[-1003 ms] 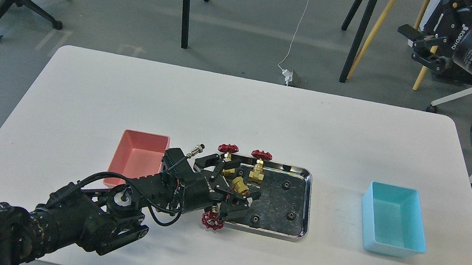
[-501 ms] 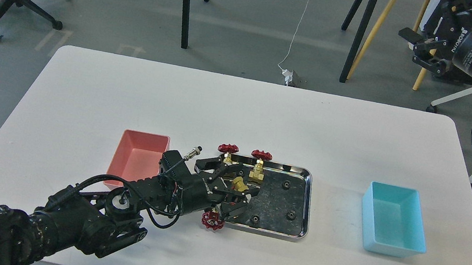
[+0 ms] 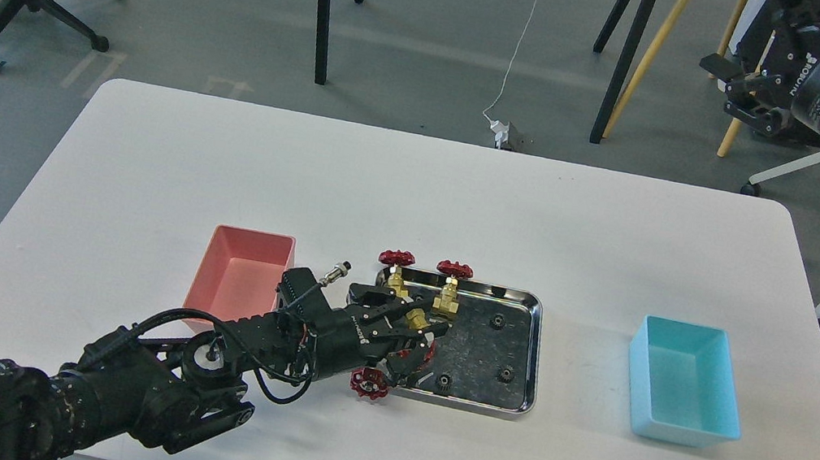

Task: Place valve in pink box and gear in blue box
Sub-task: 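Carry the valve with the left gripper over the pink box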

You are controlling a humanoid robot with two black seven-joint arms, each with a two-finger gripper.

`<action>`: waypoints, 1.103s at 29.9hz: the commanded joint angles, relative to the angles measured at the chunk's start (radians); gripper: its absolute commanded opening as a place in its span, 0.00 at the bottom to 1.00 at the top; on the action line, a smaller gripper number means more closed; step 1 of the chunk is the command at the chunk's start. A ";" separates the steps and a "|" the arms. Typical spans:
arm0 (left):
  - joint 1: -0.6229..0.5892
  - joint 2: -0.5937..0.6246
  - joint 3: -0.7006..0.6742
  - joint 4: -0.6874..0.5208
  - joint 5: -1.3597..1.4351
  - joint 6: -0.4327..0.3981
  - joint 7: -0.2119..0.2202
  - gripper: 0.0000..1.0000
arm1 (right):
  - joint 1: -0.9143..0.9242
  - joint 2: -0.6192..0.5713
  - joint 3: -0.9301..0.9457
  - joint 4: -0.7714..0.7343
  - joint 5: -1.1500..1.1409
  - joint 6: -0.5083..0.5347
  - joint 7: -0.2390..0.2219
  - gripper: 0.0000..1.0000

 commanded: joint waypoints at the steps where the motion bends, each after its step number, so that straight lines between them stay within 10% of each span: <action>1: -0.002 0.000 -0.021 -0.037 -0.010 -0.001 -0.003 0.29 | 0.000 0.006 0.000 -0.019 0.000 0.000 0.000 1.00; 19: 0.080 0.594 -0.176 -0.496 -0.178 -0.005 0.056 0.30 | 0.026 0.046 0.003 -0.072 -0.002 0.000 0.000 1.00; 33: 0.237 0.643 -0.282 -0.498 -0.104 -0.001 0.065 0.31 | 0.066 0.121 0.000 -0.123 -0.013 0.000 0.000 1.00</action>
